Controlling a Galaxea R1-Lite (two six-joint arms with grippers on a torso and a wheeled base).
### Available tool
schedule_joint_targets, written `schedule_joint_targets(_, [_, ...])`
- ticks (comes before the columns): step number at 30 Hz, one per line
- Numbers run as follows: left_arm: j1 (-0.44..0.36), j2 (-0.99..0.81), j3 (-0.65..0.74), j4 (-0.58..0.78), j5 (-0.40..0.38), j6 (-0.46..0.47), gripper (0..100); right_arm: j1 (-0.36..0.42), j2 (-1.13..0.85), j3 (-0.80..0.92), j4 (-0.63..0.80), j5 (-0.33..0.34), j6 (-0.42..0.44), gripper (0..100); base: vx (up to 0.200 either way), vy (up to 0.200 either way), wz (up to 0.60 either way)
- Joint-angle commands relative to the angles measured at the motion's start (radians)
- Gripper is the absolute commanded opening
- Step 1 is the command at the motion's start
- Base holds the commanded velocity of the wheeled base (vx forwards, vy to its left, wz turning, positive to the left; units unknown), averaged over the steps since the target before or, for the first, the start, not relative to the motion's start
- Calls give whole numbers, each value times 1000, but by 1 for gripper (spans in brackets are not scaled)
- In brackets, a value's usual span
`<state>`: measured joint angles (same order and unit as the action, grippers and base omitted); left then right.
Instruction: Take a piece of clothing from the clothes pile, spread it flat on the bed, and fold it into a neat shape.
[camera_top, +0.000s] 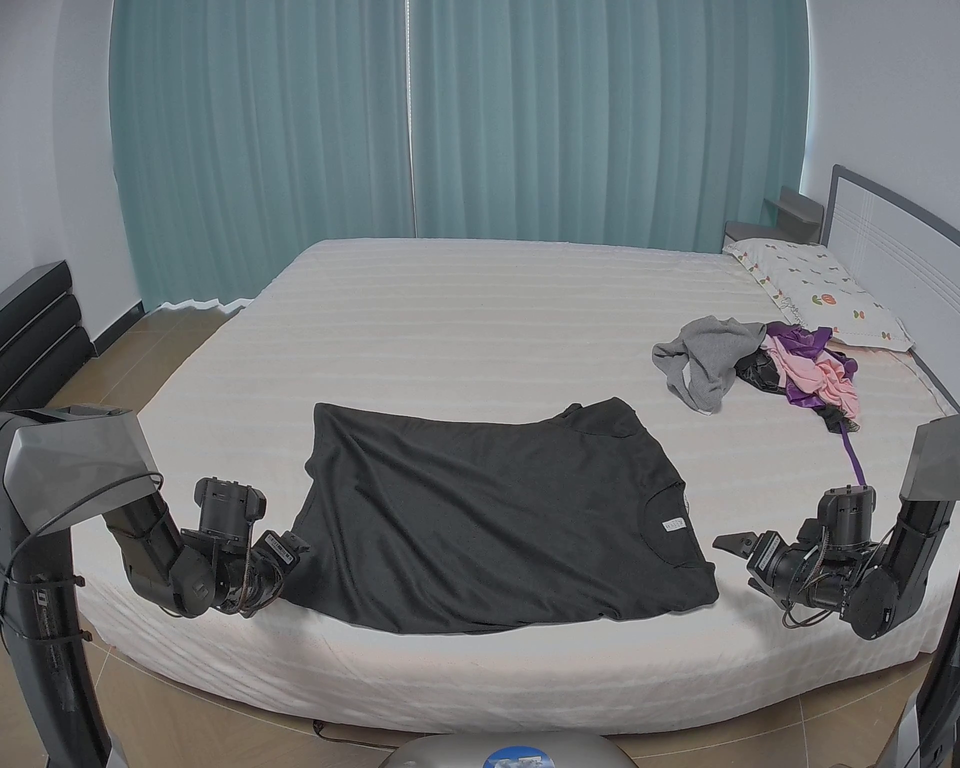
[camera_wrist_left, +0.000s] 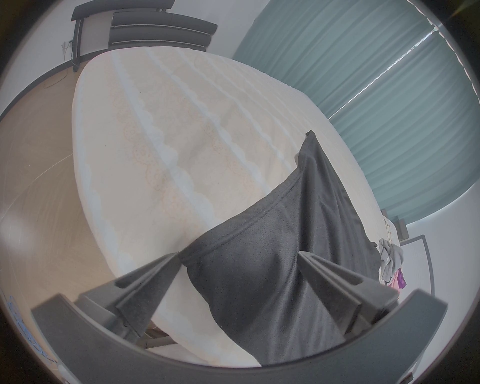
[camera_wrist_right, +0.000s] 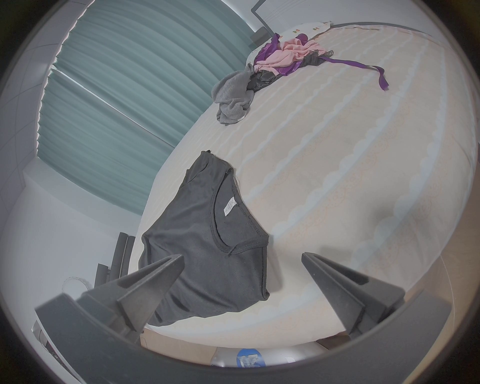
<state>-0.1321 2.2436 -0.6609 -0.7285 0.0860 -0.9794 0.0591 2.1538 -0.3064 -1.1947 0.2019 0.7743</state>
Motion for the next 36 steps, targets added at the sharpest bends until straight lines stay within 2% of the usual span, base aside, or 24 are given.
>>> schedule_joint_targets(1, [2,22,-13,0,1,1,0,1,3,0,0,1,-1,100,0,0,0])
schedule_joint_targets(11, [-3,-6,44,4,11,2,0,7,23,0,0,1,-12,100,0,0,0])
schedule_joint_targets(22, [-1,-127,138,31,9,90,0,70,97,-42,1,10,-49,100,0,0,0])
schedule_joint_targets(24, [-1,-121,150,41,11,143,0,85,141,-62,1,10,-52,100,0,0,0])
schedule_joint_targets(34, [0,-136,155,41,11,149,0,88,164,-112,12,10,-89,100,0,0,0])
schedule_joint_targets(35, [0,-134,155,41,11,149,0,88,166,-117,15,11,-96,0,0,0,0])
schedule_joint_targets(36, [0,-134,155,41,11,149,0,88,170,-123,17,11,-110,0,0,0,0])
